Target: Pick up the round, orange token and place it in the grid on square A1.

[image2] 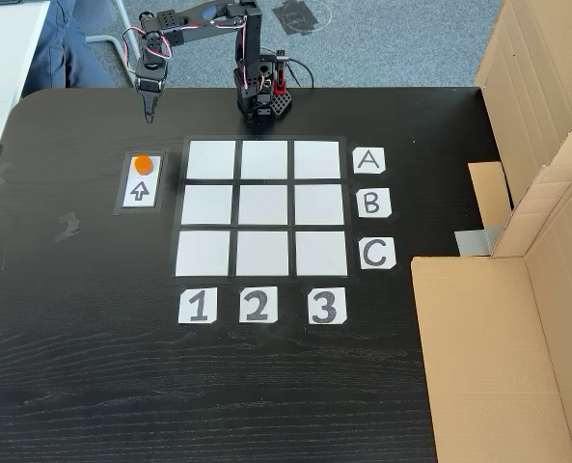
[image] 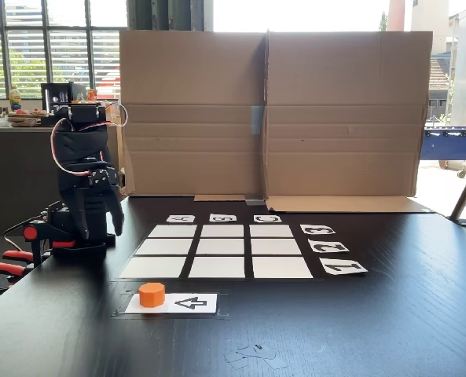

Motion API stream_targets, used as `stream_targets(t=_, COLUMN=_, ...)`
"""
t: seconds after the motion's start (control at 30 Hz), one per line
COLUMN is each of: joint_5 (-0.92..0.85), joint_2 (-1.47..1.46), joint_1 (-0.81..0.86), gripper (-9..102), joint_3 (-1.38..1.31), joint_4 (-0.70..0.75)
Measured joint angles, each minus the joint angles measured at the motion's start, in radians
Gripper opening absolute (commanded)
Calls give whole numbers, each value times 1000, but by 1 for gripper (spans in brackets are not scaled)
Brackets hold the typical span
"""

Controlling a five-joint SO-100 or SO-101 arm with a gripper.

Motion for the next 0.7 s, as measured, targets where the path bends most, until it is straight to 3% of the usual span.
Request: stream_targets(t=0.7, joint_5=135, joint_2=-502, joint_1=-77, gripper=30, joint_3=-430, joint_4=0)
